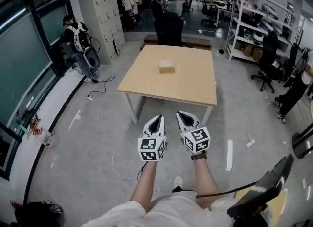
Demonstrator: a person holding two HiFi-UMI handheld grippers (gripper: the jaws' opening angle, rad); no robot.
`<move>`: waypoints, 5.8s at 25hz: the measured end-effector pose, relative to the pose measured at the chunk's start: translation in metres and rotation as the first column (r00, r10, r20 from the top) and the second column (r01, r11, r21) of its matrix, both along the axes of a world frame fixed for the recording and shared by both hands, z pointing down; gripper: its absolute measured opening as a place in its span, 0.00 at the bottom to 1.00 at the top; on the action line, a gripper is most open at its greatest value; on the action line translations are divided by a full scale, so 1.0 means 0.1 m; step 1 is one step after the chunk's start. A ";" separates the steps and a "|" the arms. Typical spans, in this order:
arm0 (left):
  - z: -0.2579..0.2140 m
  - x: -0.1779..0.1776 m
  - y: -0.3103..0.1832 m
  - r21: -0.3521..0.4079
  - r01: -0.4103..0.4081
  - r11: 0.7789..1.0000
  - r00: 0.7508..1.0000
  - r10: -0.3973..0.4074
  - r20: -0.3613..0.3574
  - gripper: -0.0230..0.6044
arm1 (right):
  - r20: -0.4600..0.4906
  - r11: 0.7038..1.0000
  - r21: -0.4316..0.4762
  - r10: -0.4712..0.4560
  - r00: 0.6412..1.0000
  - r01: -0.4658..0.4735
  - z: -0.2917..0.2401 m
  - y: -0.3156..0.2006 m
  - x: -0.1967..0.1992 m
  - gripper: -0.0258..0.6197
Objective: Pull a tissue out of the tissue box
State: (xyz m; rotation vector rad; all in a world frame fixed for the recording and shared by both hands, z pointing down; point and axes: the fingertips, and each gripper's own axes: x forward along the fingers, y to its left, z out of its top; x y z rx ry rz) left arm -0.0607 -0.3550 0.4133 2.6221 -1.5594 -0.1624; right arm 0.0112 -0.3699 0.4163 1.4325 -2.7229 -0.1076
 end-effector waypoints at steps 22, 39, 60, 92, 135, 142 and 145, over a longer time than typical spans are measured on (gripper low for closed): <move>0.35 0.84 -2.88 -0.003 0.000 1.000 0.999 0.000 0.035 0.04 | -0.009 0.997 -0.072 -0.022 1.000 0.021 0.43 -2.66 0.81 0.04; 0.02 0.47 -6.13 0.038 -0.105 0.994 0.994 0.105 0.005 0.04 | -0.033 0.991 0.035 0.130 0.991 -0.129 0.02 -5.79 0.47 0.04; 1.22 0.48 -8.07 -0.235 -0.035 0.971 0.999 0.042 0.025 0.04 | -0.066 0.953 -0.266 0.133 0.989 -0.146 1.24 -7.77 0.73 0.04; 2.92 0.24 -9.07 -0.523 0.053 0.851 0.995 -0.002 0.098 0.04 | -0.381 0.882 -0.385 0.117 0.917 -0.273 3.15 -9.36 0.59 0.15; 0.35 0.08 -7.26 -0.014 -0.063 0.998 0.996 0.064 0.070 0.04 | -0.034 0.959 0.000 0.285 0.958 -0.285 0.14 -7.12 0.30 0.04; 0.28 0.00 -7.16 0.014 -0.061 0.998 0.997 0.060 0.051 0.04 | -0.055 0.956 0.029 0.292 0.955 -0.290 0.07 -7.01 0.26 0.04; 0.24 0.01 -7.14 0.024 -0.063 0.998 0.997 0.062 0.046 0.04 | -0.062 0.955 0.041 0.296 0.953 -0.294 0.03 -6.99 0.27 0.04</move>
